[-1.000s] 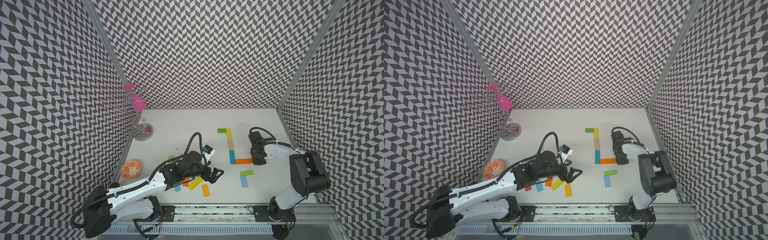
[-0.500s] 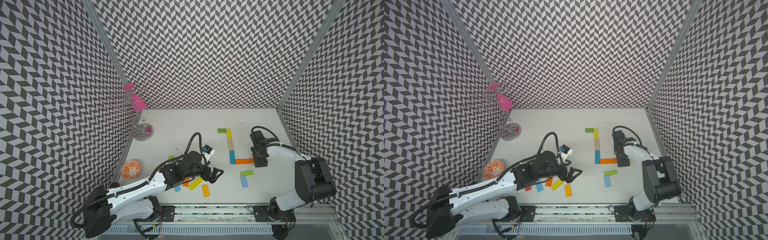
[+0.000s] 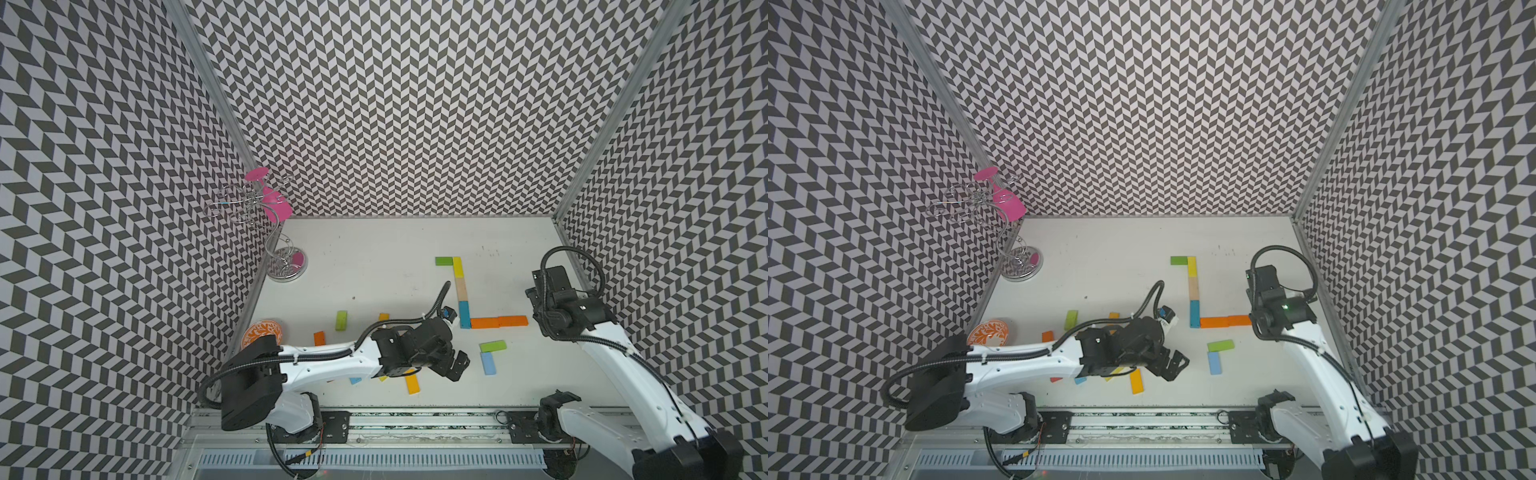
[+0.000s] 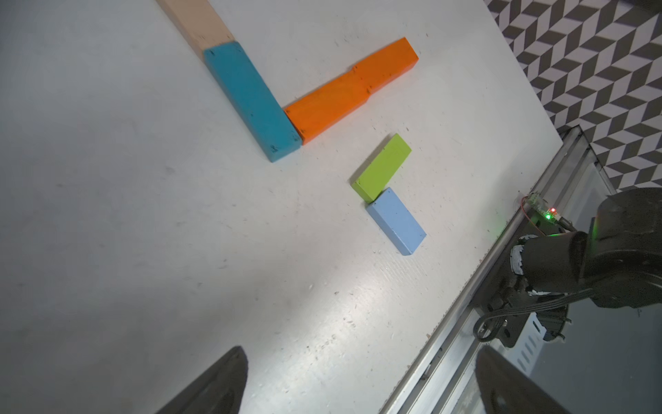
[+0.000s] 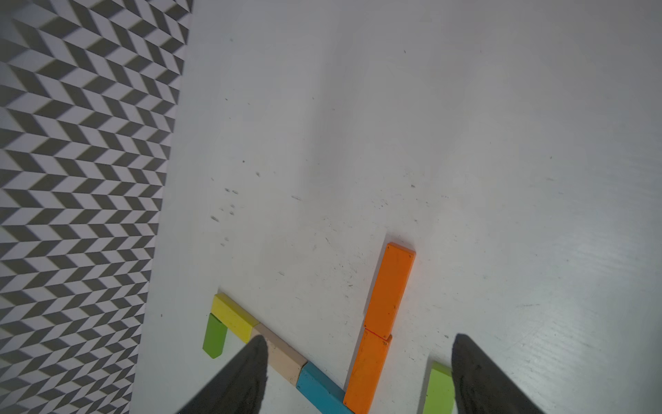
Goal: Assemble a giraffe with building blocks
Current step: Assemble the building block at the center of the board.
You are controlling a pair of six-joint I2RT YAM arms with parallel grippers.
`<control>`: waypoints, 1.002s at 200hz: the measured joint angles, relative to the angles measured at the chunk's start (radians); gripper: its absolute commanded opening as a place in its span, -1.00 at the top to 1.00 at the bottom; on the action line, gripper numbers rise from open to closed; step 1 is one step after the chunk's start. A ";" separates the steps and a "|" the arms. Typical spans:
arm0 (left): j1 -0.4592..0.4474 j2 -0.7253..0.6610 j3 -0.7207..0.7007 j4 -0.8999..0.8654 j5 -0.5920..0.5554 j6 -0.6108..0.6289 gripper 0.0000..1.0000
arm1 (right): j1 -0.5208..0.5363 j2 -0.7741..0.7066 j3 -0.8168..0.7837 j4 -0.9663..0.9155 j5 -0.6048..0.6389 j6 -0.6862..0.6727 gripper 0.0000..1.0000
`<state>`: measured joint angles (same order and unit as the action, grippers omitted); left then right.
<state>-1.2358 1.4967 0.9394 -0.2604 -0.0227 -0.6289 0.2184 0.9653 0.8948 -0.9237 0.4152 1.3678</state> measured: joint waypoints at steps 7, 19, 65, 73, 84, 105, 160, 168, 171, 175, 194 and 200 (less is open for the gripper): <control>-0.019 0.046 0.034 -0.005 -0.009 -0.015 -1.00 | -0.002 -0.036 0.002 -0.008 0.016 -0.042 -0.59; -0.042 0.122 0.094 -0.014 -0.020 -0.032 -1.00 | -0.008 -0.088 0.010 -0.023 0.042 -0.088 -0.59; -0.084 0.411 0.384 -0.116 -0.097 -0.064 -0.95 | -0.025 -0.180 0.032 -0.046 0.109 -0.232 -0.61; -0.085 0.456 0.433 -0.145 -0.112 -0.069 -0.95 | -0.026 -0.185 0.032 -0.046 0.115 -0.250 -0.62; -0.085 0.507 0.484 -0.177 -0.131 -0.074 -0.94 | -0.027 -0.190 0.032 -0.046 0.120 -0.269 -0.62; -0.085 0.588 0.575 -0.245 -0.170 -0.086 -0.91 | -0.027 -0.209 0.033 -0.046 0.134 -0.300 -0.63; -0.086 0.752 0.775 -0.382 -0.274 -0.103 -0.68 | -0.032 -0.269 0.059 -0.041 0.166 -0.363 -0.67; -0.086 0.763 0.793 -0.395 -0.279 -0.102 -0.61 | -0.032 -0.277 0.060 -0.042 0.170 -0.370 -0.69; -0.086 0.768 0.798 -0.399 -0.284 -0.105 -0.59 | -0.032 -0.279 0.061 -0.041 0.172 -0.373 -0.68; -0.086 0.771 0.803 -0.404 -0.287 -0.103 -0.55 | -0.032 -0.282 0.062 -0.042 0.173 -0.376 -0.69; -0.089 0.776 0.811 -0.425 -0.307 -0.103 -0.39 | -0.032 -0.285 0.064 -0.041 0.180 -0.389 -0.69; -0.091 0.776 0.810 -0.431 -0.311 -0.105 -0.35 | -0.032 -0.285 0.064 -0.041 0.180 -0.393 -0.68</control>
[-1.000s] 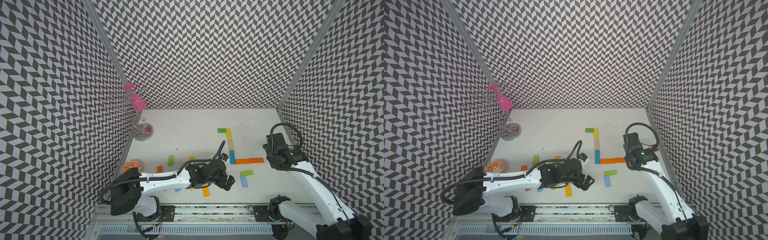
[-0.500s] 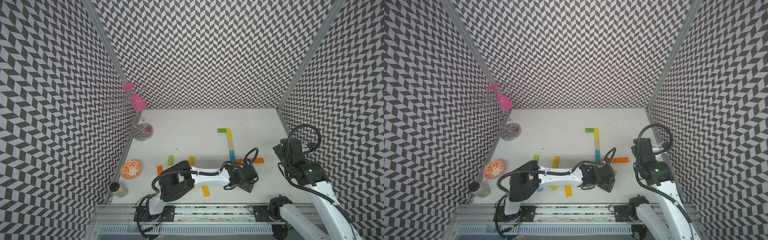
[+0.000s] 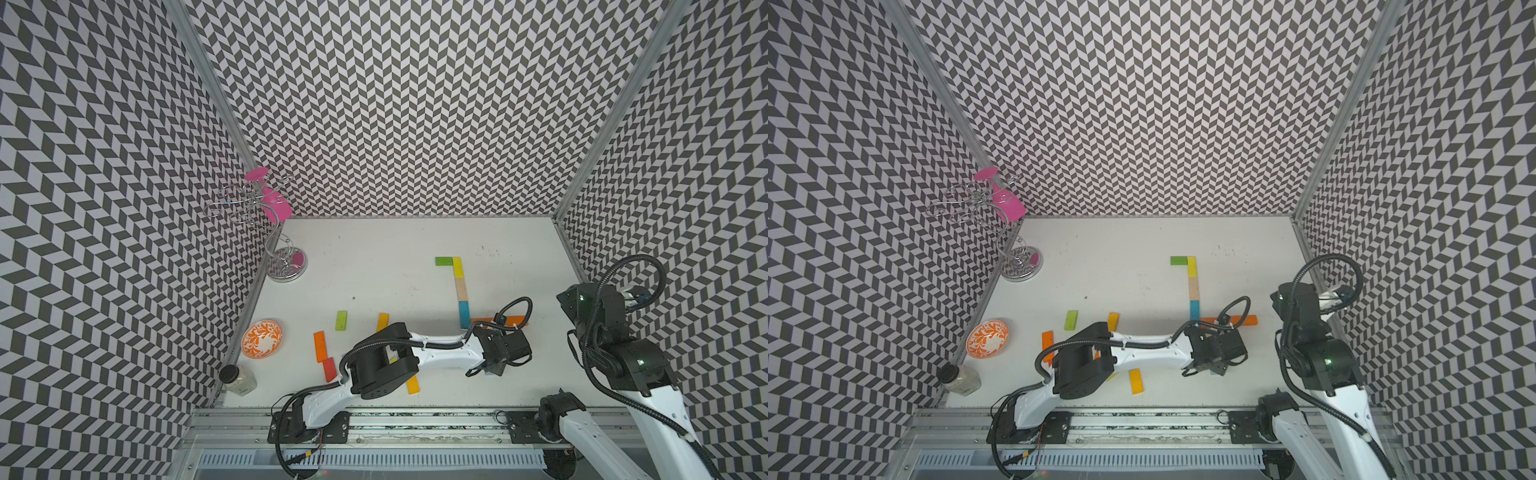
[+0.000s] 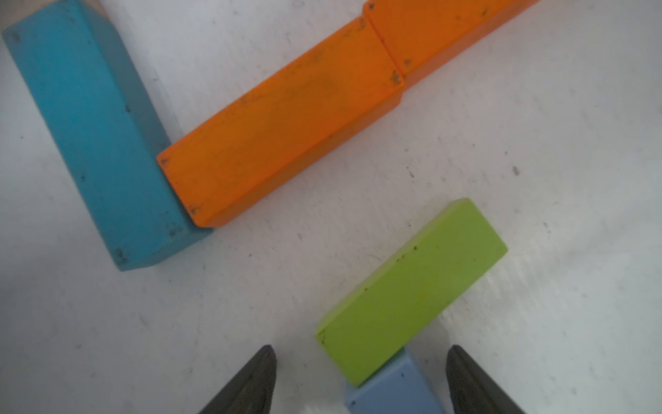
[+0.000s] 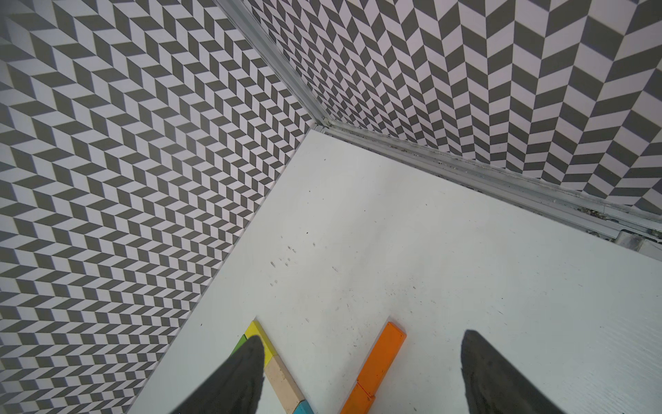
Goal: Assemble a giraffe with building blocks
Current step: Assemble the building block at the center of the board.
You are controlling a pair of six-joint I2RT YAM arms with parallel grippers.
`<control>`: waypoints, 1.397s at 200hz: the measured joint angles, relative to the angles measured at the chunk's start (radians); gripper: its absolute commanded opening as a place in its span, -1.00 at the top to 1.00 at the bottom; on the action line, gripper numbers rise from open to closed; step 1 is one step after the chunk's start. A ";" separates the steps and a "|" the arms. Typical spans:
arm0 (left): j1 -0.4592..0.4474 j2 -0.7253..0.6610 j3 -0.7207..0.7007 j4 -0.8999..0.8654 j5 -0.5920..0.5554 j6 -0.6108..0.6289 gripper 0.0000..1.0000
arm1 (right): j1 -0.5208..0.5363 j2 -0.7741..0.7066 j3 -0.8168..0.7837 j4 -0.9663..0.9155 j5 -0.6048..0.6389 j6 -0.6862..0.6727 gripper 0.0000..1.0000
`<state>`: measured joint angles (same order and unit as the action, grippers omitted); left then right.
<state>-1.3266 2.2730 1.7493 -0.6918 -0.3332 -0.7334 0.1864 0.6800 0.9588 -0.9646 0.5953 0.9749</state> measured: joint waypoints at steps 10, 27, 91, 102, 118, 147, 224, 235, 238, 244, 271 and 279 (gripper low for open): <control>-0.004 -0.001 -0.002 -0.004 -0.004 -0.002 -0.27 | 0.000 0.000 0.000 0.000 0.000 -0.005 -0.69; -0.017 -0.017 -0.026 -0.003 0.000 -0.008 -0.12 | 0.000 0.000 0.002 0.000 -0.001 -0.008 -0.68; -0.039 -0.101 -0.150 -0.007 0.034 -0.014 0.38 | 0.000 -0.001 0.002 0.001 -0.011 -0.006 -0.68; -0.029 -0.109 -0.163 -0.004 0.039 -0.008 0.44 | 0.000 -0.001 0.002 0.004 -0.016 -0.005 -0.67; -0.010 -0.122 -0.178 0.001 0.044 0.002 0.48 | 0.000 -0.001 0.002 0.009 -0.024 -0.002 -0.67; 0.046 -0.134 -0.193 0.003 0.054 0.022 0.50 | 0.000 0.000 0.002 0.020 -0.035 0.002 -0.67; 0.100 -0.134 -0.185 0.022 0.108 0.057 -0.47 | 0.000 0.015 0.002 0.030 -0.048 0.002 -0.67; 0.100 -0.134 -0.183 0.022 0.115 0.064 -0.50 | 0.000 0.015 0.002 0.030 -0.049 0.002 -0.67; 0.100 -0.134 -0.183 0.022 0.115 0.064 -0.50 | 0.000 0.015 0.002 0.030 -0.049 0.002 -0.67; 0.100 -0.134 -0.183 0.022 0.118 0.064 -0.50 | 0.000 0.015 0.002 0.030 -0.048 0.002 -0.67; 0.101 -0.135 -0.183 0.020 0.125 0.067 -0.29 | 0.000 0.015 0.002 0.030 -0.049 0.002 -0.67; 0.101 -0.136 -0.183 0.019 0.128 0.064 -0.22 | 0.000 0.015 0.002 0.030 -0.048 0.002 -0.67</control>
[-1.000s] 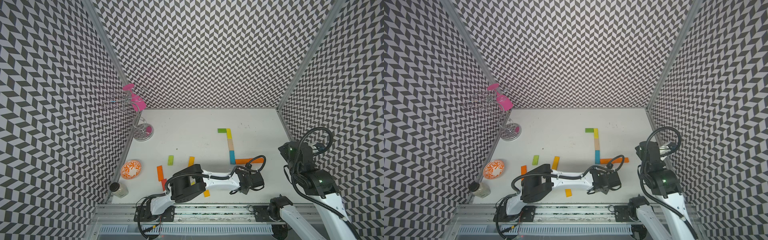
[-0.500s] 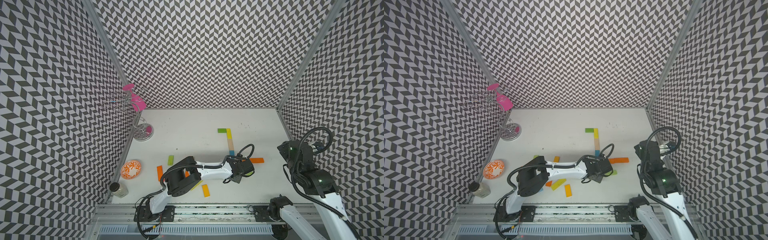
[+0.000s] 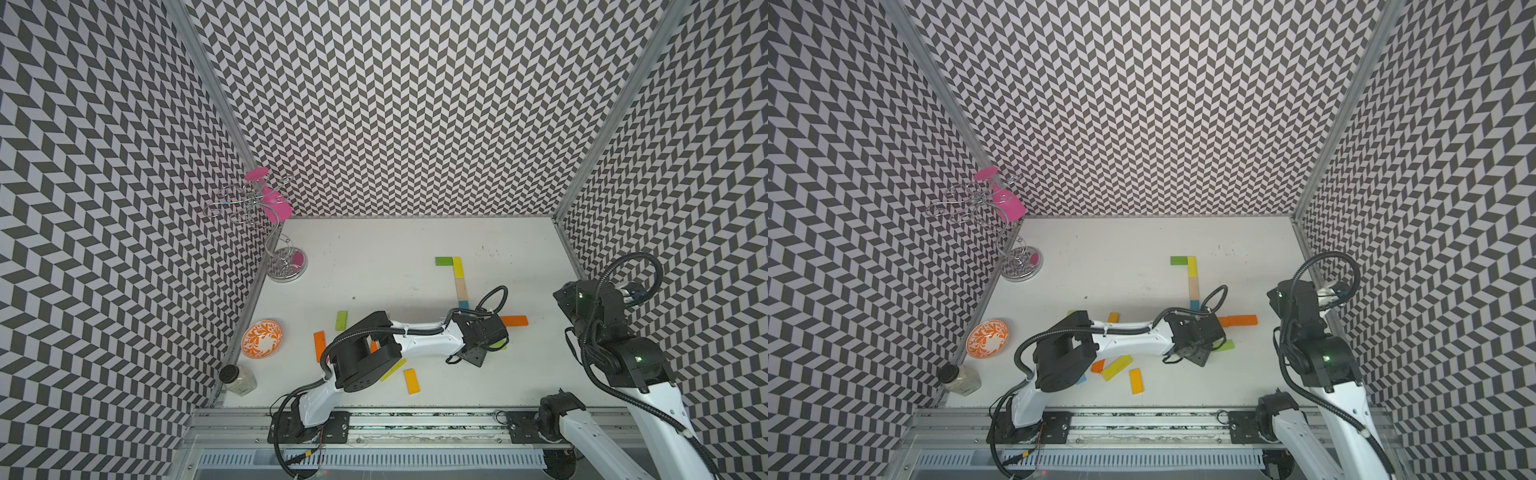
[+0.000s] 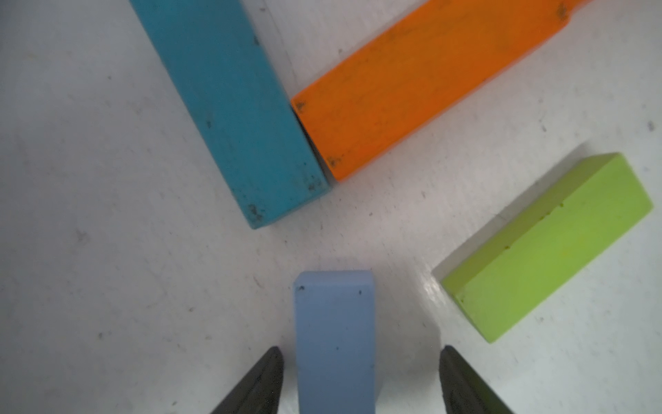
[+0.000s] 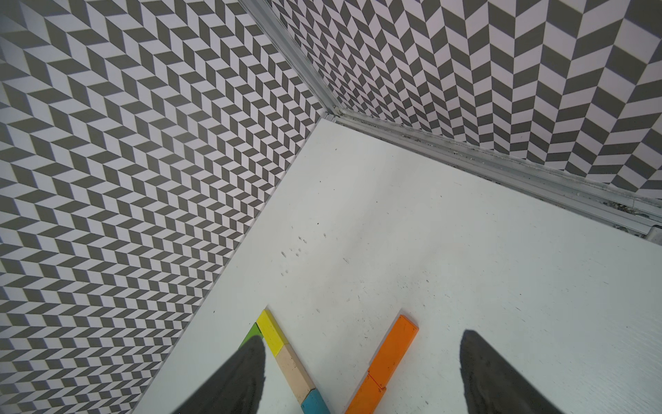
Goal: Assemble a giraffe with building blocks
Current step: Assemble the building block at the center of the board.
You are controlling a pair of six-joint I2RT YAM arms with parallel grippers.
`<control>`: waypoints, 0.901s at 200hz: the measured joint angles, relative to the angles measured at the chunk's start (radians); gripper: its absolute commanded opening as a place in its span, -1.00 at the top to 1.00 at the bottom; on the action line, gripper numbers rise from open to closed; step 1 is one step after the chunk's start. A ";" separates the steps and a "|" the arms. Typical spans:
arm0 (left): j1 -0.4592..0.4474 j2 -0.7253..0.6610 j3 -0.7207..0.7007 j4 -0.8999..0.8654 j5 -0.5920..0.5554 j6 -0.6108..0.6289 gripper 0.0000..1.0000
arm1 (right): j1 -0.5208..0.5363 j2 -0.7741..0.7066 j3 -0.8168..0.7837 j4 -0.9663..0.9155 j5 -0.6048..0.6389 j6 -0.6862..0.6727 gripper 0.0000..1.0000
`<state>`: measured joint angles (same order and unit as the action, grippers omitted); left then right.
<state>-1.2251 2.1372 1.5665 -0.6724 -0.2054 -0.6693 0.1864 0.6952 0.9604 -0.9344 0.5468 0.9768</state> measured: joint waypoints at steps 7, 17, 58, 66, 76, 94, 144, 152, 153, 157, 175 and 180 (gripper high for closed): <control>0.001 0.000 0.000 -0.001 0.003 -0.002 -0.16 | 0.000 0.000 0.000 0.000 0.000 0.000 -0.67; 0.002 0.000 0.000 -0.002 0.007 0.001 -0.07 | 0.000 0.000 0.000 0.000 0.000 0.000 -0.67; 0.009 0.000 0.000 -0.002 0.021 0.003 0.24 | 0.000 0.000 0.000 0.000 0.000 0.000 -0.67; 0.011 0.000 0.000 -0.002 0.022 0.006 0.29 | 0.000 0.000 0.000 0.000 0.000 0.000 -0.67; 0.016 0.000 0.000 -0.002 0.023 0.003 0.35 | 0.000 0.000 0.000 0.000 0.000 0.000 -0.67; 0.024 0.000 0.001 -0.002 0.024 0.006 0.43 | 0.000 0.000 0.000 0.000 0.000 0.000 -0.67; 0.045 0.000 0.003 -0.002 0.027 0.006 0.51 | 0.000 0.000 0.000 0.000 -0.001 0.000 -0.67; 0.047 0.000 0.003 -0.002 0.028 0.006 0.52 | 0.000 0.000 0.000 0.000 0.000 0.000 -0.67; 0.047 0.000 0.003 -0.002 0.028 0.006 0.52 | 0.000 0.000 0.000 0.000 0.000 0.000 -0.67; 0.048 0.000 0.003 -0.002 0.028 0.006 0.52 | 0.000 0.000 0.000 0.000 0.000 0.000 -0.67; 0.050 0.000 0.003 -0.002 0.027 0.006 0.52 | 0.000 0.000 0.000 0.000 0.000 0.000 -0.67; 0.050 0.000 0.003 -0.002 0.027 0.006 0.52 | 0.000 0.000 0.000 0.000 0.000 0.000 -0.67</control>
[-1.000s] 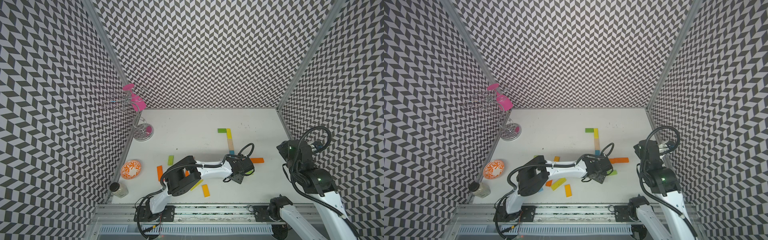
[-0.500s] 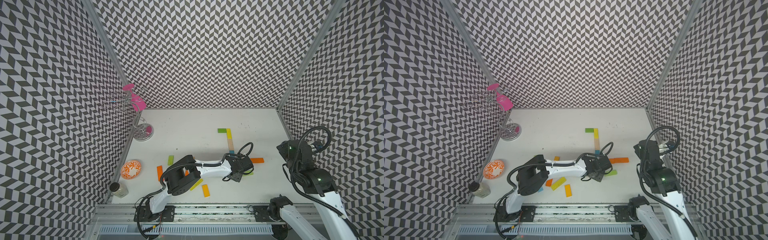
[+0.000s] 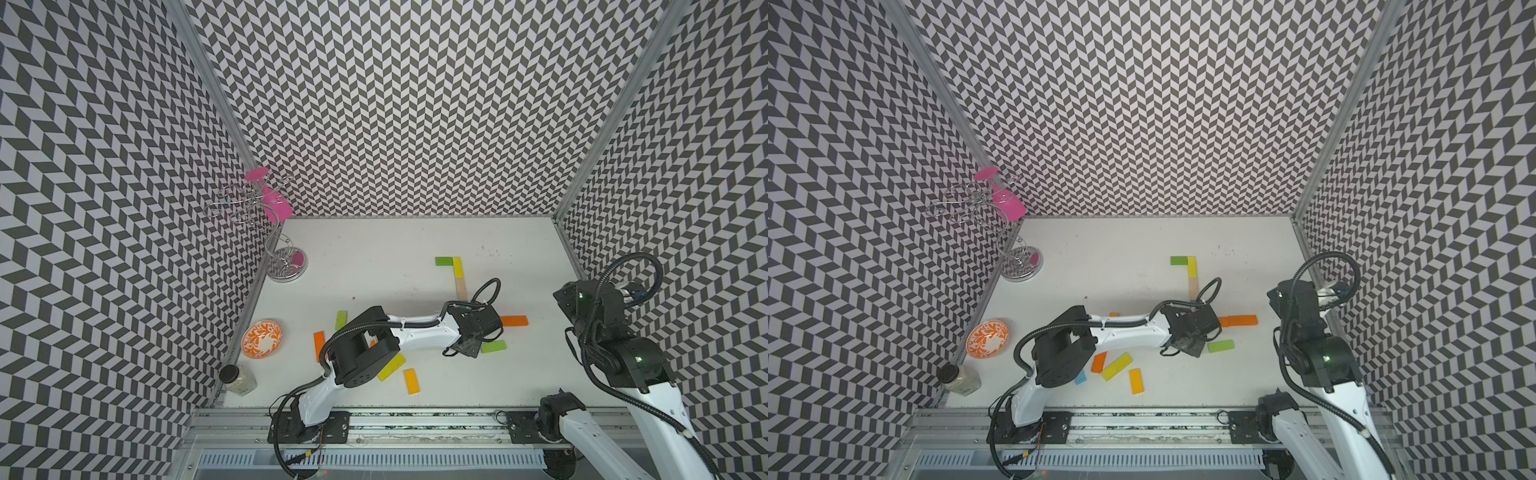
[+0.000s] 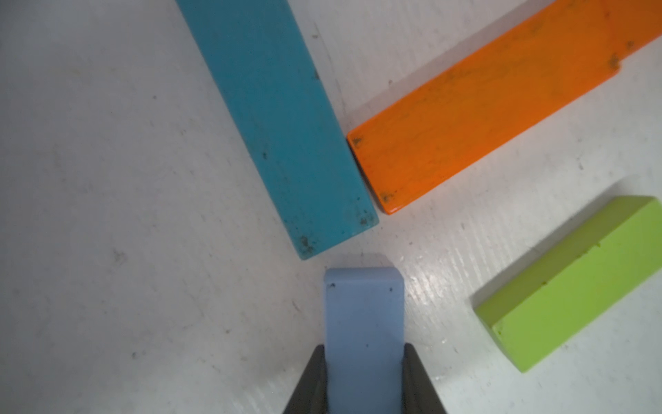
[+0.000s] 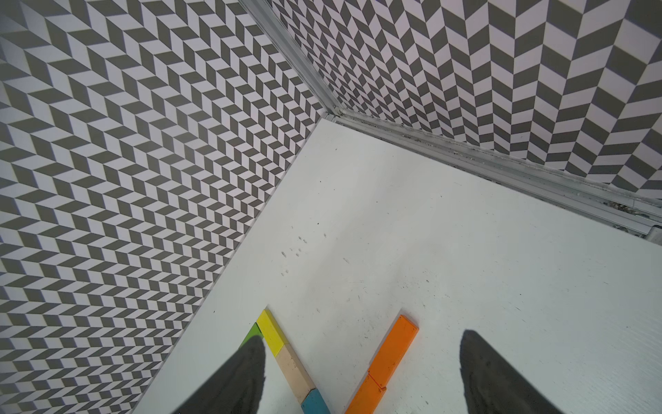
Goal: Assemble a giraffe with building blocks
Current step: Assemble the building block at the center of the board.
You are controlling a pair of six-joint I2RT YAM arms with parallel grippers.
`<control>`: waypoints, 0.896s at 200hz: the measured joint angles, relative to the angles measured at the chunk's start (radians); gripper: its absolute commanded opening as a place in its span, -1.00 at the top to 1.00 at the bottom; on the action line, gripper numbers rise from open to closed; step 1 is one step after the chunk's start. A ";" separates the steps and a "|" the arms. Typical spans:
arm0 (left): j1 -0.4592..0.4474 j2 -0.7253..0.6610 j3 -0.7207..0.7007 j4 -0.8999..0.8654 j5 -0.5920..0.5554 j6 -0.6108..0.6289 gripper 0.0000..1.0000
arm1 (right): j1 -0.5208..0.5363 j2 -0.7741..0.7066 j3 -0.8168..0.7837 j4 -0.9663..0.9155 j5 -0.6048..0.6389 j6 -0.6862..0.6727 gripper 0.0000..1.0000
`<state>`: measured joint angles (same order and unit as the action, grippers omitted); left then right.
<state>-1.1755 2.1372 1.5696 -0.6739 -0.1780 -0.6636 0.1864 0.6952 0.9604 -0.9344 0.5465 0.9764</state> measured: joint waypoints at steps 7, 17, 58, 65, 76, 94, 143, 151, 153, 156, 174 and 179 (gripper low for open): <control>0.000 0.000 0.000 0.000 0.000 0.000 0.51 | 0.000 0.000 0.000 0.000 0.000 0.000 -0.67; 0.000 0.000 0.000 0.000 0.000 0.000 0.49 | 0.000 0.000 0.000 0.000 0.000 0.000 -0.67; 0.008 0.001 0.003 0.000 0.000 0.000 0.44 | 0.000 0.000 0.000 0.000 0.000 0.000 -0.67; 0.010 0.002 0.003 0.000 0.000 -0.001 0.41 | 0.000 0.000 0.000 0.000 0.000 0.000 -0.67; 0.014 0.002 0.004 0.000 0.000 0.000 0.35 | 0.000 0.000 0.000 0.000 0.000 0.000 -0.67; 0.018 0.006 0.008 0.000 0.000 -0.002 0.26 | 0.000 0.000 0.000 0.000 0.000 0.000 -0.67; 0.022 0.013 0.019 0.010 0.008 0.005 -0.02 | 0.000 0.000 -0.001 0.008 0.000 0.000 -0.67; 0.021 0.013 0.020 0.009 0.011 0.007 -0.02 | 0.000 0.000 -0.002 0.011 0.000 0.000 -0.67; 0.021 0.013 0.020 0.010 0.012 0.008 -0.02 | 0.000 0.000 -0.002 0.012 0.000 0.000 -0.67; 0.020 0.013 0.021 0.010 0.013 0.008 -0.02 | 0.000 0.000 -0.002 0.013 0.000 0.000 -0.67; 0.017 0.013 0.023 0.011 0.020 0.009 0.02 | 0.000 0.000 -0.004 0.019 0.000 0.000 -0.67; 0.016 0.013 0.024 0.010 0.023 0.009 0.03 | 0.000 0.000 -0.004 0.020 0.000 0.000 -0.67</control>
<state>-1.1591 2.1498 1.5940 -0.6640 -0.1555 -0.6548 0.1864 0.6952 0.9562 -0.9146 0.5461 0.9760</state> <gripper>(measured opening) 0.497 0.834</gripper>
